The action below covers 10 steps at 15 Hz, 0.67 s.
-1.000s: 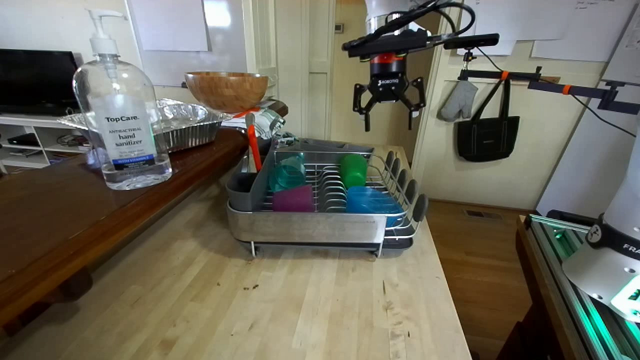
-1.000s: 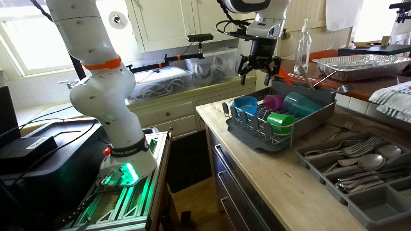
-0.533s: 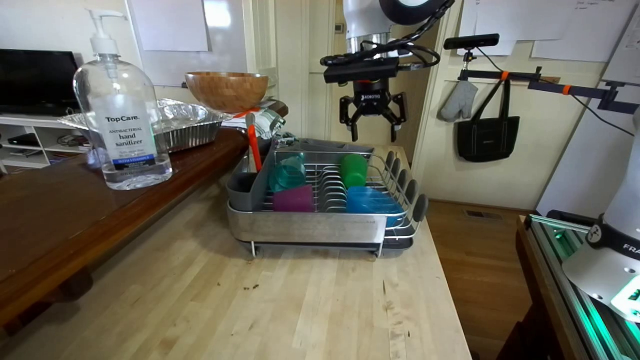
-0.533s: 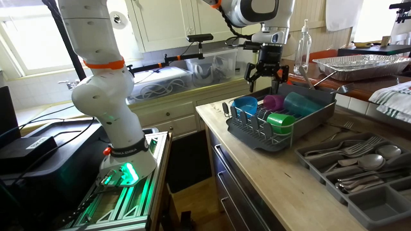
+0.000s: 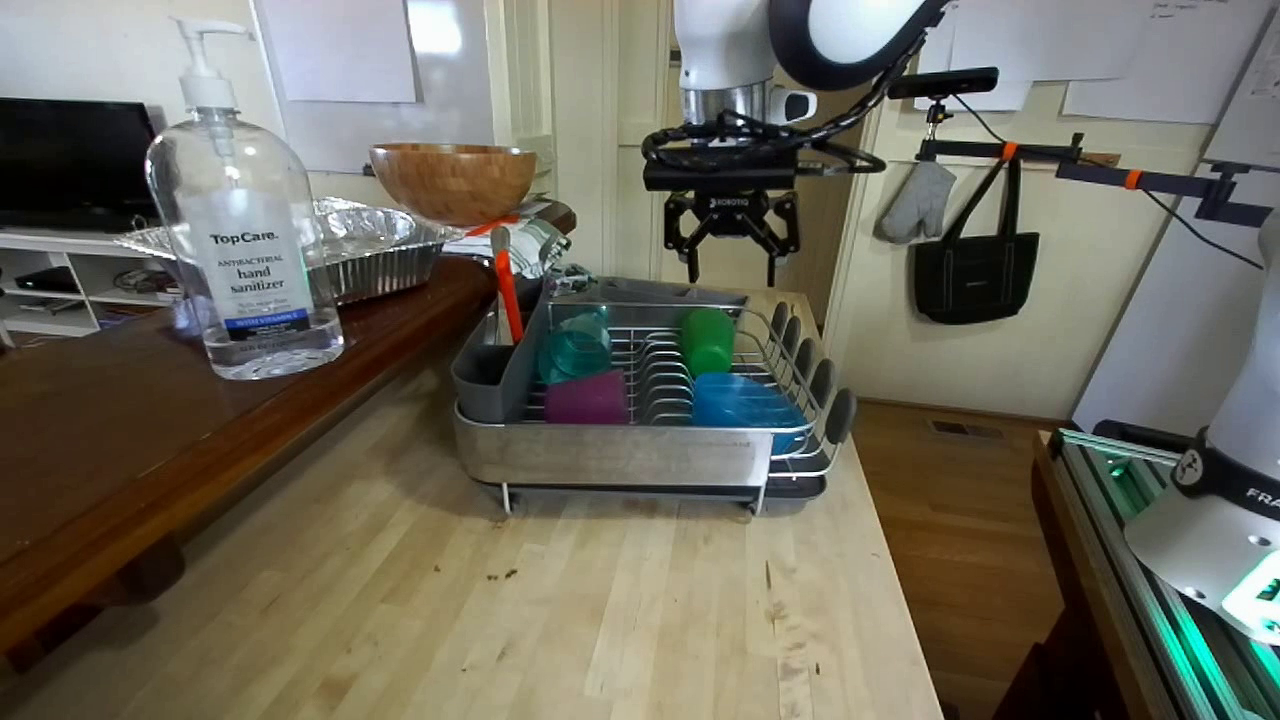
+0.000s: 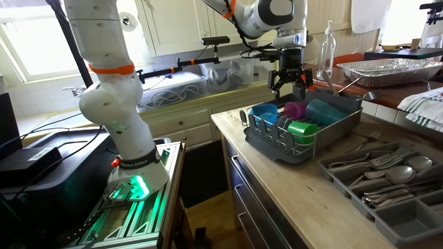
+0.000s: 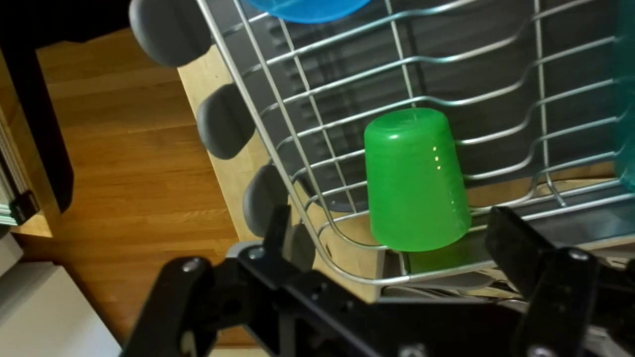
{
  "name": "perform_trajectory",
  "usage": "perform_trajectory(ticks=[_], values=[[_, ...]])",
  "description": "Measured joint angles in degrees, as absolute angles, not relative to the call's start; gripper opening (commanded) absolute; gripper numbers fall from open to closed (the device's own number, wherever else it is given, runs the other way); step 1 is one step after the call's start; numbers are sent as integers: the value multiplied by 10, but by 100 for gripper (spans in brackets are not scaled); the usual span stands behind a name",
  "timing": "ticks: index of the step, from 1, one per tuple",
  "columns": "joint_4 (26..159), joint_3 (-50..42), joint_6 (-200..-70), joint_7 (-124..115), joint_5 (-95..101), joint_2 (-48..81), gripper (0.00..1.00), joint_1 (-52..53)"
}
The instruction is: Put the cups in the dishes tray upside down
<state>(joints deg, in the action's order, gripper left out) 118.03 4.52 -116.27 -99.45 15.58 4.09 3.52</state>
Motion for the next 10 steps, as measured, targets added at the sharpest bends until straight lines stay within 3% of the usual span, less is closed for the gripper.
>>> perform_trajectory(ticks=[10], values=[[1203, 39, -1238, -1016, 222, 104, 100, 66]])
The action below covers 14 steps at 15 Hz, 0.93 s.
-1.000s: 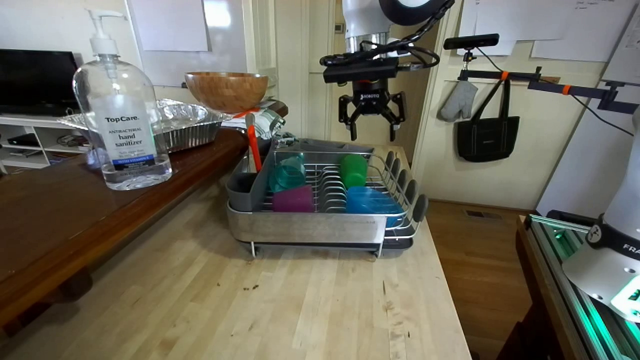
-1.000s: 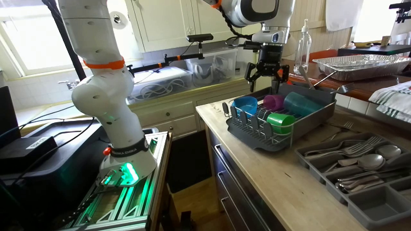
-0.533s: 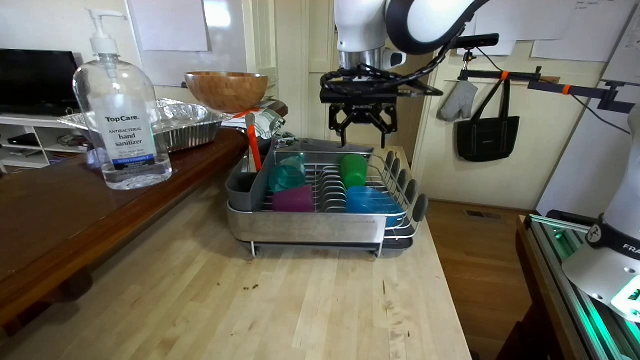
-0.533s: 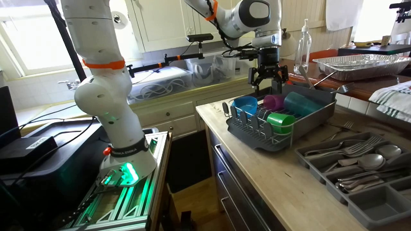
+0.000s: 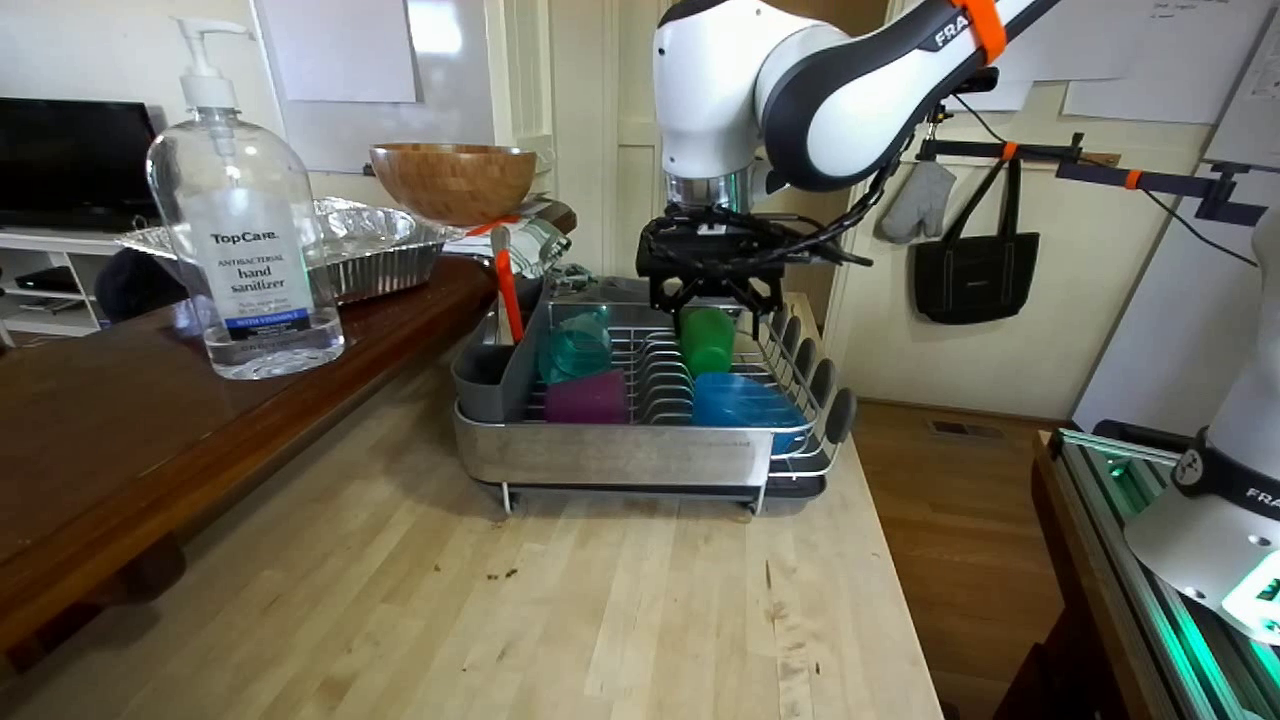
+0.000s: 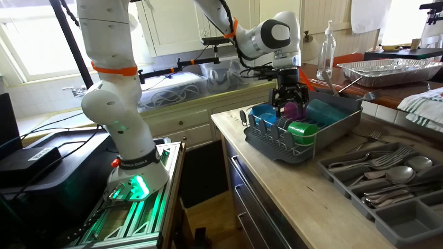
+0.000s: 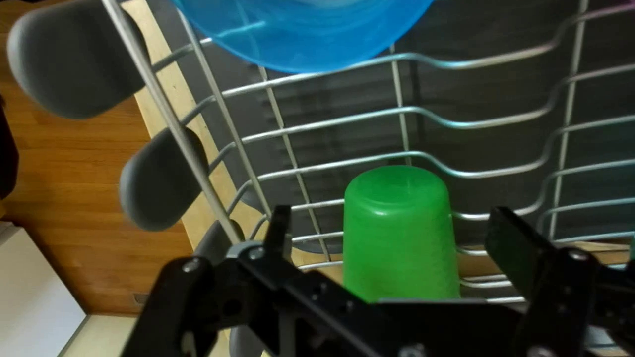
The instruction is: Put the cups in the dishes tray upside down
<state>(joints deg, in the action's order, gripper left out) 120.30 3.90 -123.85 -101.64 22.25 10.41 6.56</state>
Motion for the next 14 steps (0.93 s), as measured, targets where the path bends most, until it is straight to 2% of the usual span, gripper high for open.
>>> perform_trajectory(ticks=[12, 13, 14], values=[[1200, 13, -1265, -1056, 265, 146, 100, 83], [1200, 12, -1266, -1056, 270, 149, 98, 84], [1200, 11, -1266, -1056, 275, 151, 86, 85]])
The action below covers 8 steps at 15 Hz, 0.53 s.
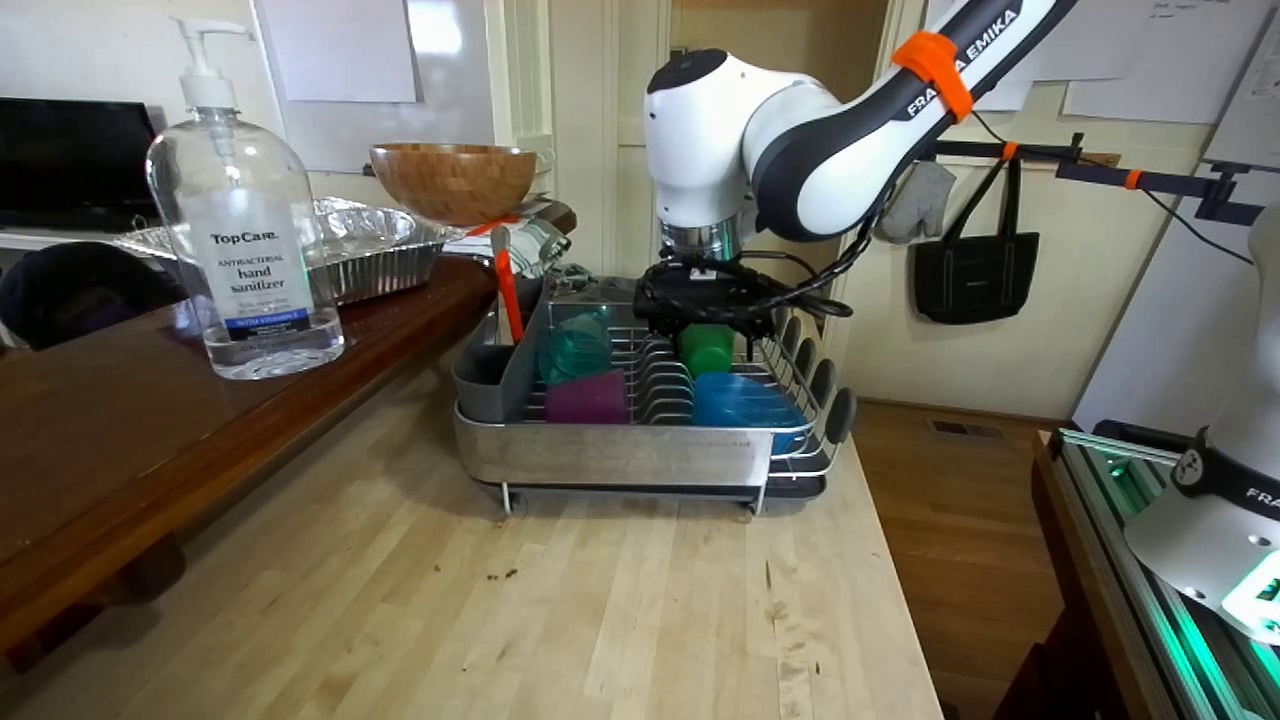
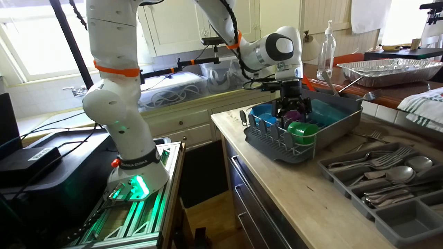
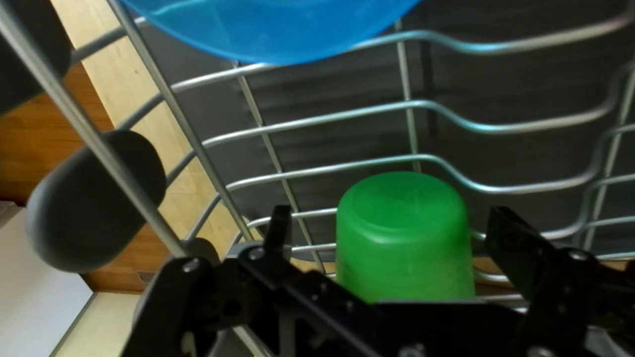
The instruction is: Put the cups in the dishes tray upside down
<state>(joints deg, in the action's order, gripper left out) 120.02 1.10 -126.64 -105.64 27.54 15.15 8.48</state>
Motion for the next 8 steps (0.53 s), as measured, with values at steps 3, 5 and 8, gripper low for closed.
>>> perform_trajectory(ticks=[3, 5, 8], values=[[1200, 9, -1267, -1057, 285, 158, 64, 89], [1200, 7, -1268, -1057, 288, 161, 49, 92], [1200, 4, -1268, -1063, 289, 161, 42, 95]])
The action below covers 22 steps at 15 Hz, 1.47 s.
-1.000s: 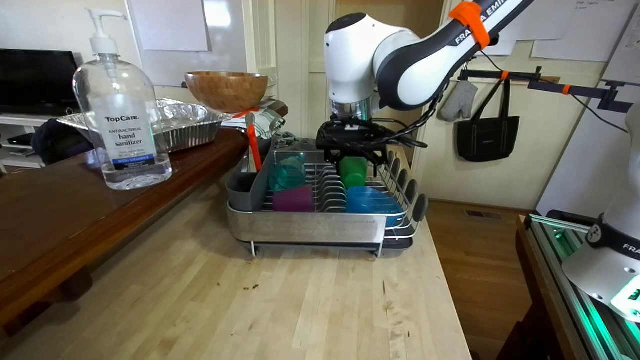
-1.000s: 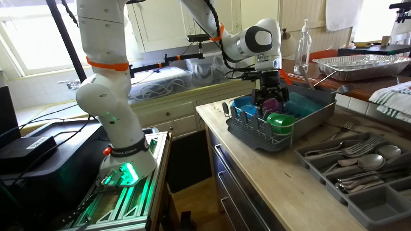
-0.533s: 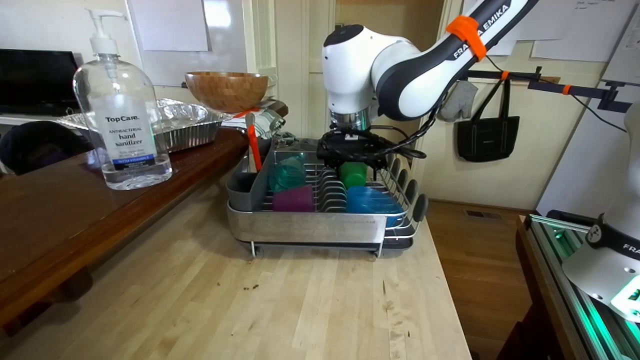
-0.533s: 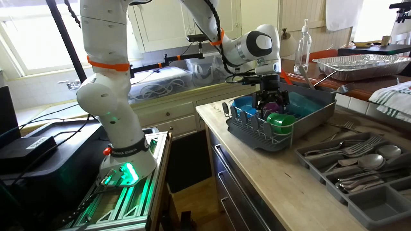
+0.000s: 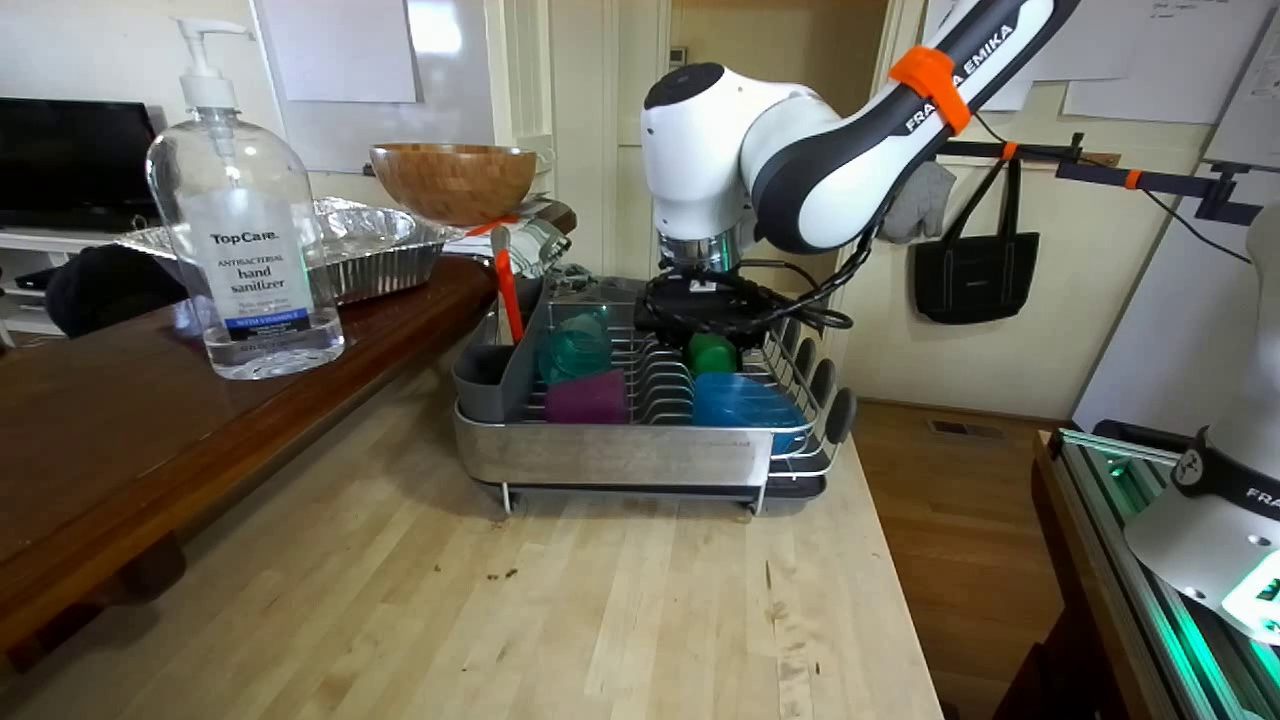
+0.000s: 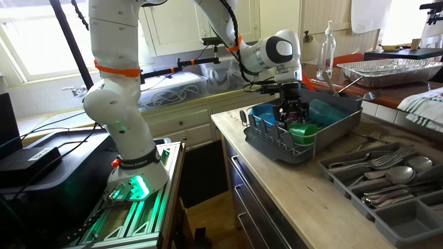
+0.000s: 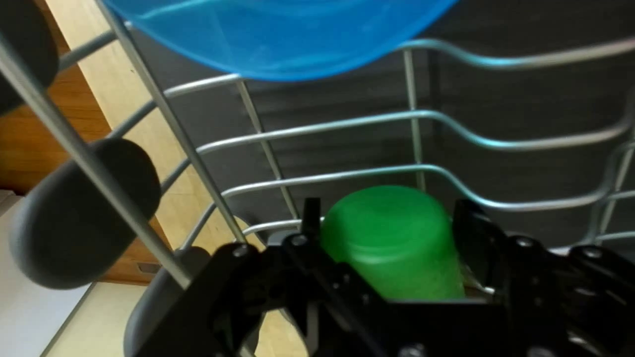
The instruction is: Put the cups in the dishes tray upside down
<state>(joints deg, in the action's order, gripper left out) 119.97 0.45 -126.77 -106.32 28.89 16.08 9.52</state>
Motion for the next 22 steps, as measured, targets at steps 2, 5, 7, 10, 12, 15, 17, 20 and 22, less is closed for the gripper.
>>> perform_trajectory(ticks=[2, 5, 7, 10, 12, 15, 17, 20, 22], values=[[1200, 2, -1268, -1068, 285, 157, 42, 95], [1207, 1, -1280, -1055, 239, 132, 42, 86], [1223, 2, -1305, -1015, 176, 102, 42, 72], [1259, 1, -1339, -929, 65, 51, 42, 42], [1287, -2, -1366, -859, -19, 26, 42, 22], [1325, -7, -1408, -743, -157, 12, 42, 2], [1336, -7, -1418, -675, -248, 10, 42, -2], [1335, -8, -1418, -573, -387, 9, 42, -7], [1334, -13, -1410, -503, -478, 9, 42, -13]])
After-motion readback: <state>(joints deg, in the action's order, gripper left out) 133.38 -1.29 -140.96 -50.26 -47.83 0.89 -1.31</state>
